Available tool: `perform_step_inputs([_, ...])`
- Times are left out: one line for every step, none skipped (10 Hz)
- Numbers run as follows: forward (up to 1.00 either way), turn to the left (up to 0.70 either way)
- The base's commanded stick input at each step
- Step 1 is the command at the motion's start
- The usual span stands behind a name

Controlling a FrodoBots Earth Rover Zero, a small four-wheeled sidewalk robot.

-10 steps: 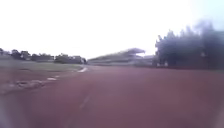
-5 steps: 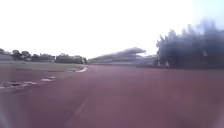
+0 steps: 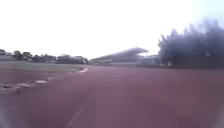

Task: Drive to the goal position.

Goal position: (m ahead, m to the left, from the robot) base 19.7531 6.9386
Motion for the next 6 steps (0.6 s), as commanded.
perform_step_inputs([0.70,0.02])
perform_step_inputs([0.70,0.02])
perform_step_inputs([0.70,0.02])
perform_step_inputs([0.70,0.02])
perform_step_inputs([0.70,0.02])
perform_step_inputs([0.70,0.02])
